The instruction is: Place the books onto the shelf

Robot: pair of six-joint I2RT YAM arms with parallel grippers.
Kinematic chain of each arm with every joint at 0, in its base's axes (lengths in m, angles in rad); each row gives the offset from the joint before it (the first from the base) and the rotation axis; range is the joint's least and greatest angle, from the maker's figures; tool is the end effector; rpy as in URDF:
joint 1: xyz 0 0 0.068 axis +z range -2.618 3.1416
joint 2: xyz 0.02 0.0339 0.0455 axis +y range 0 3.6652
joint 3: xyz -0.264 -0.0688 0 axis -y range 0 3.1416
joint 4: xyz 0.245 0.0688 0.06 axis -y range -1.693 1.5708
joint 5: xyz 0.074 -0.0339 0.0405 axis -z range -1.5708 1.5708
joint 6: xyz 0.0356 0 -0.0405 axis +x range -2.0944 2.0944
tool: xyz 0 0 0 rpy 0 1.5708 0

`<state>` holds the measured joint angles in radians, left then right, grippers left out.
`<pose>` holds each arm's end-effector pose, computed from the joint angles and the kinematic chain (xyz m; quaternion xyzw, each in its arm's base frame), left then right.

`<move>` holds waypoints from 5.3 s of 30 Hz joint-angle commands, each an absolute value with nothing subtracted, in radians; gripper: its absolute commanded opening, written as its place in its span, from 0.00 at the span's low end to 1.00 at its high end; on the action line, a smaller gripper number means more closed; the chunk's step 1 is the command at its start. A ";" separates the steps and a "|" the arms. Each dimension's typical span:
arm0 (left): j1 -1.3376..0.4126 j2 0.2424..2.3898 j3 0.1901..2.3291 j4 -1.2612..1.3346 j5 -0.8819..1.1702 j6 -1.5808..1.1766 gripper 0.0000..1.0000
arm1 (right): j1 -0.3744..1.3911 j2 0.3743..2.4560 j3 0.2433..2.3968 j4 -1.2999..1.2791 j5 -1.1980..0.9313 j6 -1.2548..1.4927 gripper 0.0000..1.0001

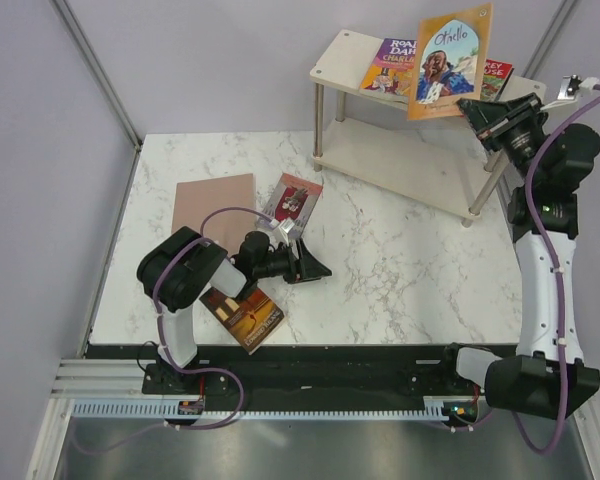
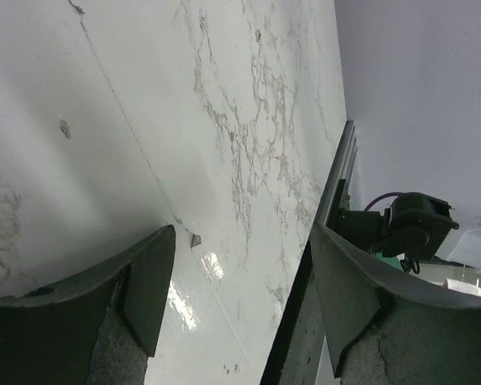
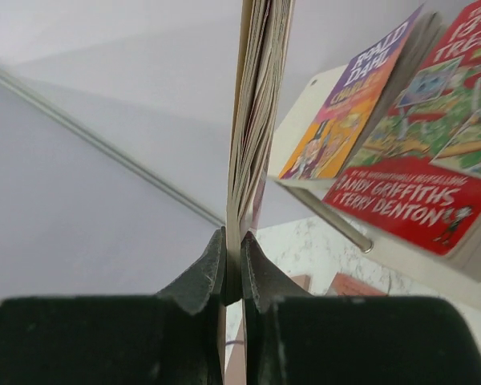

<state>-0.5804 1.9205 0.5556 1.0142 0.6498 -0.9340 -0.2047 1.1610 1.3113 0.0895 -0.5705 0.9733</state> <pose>0.2519 -0.1910 0.0988 0.0434 0.7968 -0.5631 0.2149 0.2478 -0.0318 0.4763 0.1451 0.6156 0.4441 0.6346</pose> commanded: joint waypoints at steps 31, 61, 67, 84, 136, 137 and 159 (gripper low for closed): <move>-0.586 1.962 0.538 1.069 0.617 -0.902 0.76 | -0.299 1.289 1.332 0.089 -0.388 1.137 0.08; -0.586 1.974 0.537 1.091 0.629 -0.910 0.76 | -0.299 1.249 1.394 -0.152 -0.413 0.950 0.89; -0.586 1.982 0.540 1.098 0.634 -0.914 0.76 | -0.301 1.262 1.427 -0.296 -0.390 0.835 0.91; -0.586 2.008 0.554 1.103 0.647 -0.922 0.76 | -0.327 1.190 1.434 -0.285 -0.281 0.798 0.93; -0.586 2.033 0.571 1.106 0.663 -0.933 0.76 | -0.328 1.201 1.341 -0.101 -0.428 0.897 0.33; -0.586 2.031 0.571 1.106 0.664 -0.933 0.76 | -0.327 1.201 1.341 -0.101 -0.428 0.897 0.33; -0.586 2.025 0.581 1.104 0.678 -0.937 0.76 | -0.327 1.143 1.342 -0.156 -0.379 0.856 0.66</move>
<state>-0.5842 2.0018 0.5789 1.1599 0.6834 -0.9451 -0.3248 1.2034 1.3354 -0.1375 -0.4290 0.8928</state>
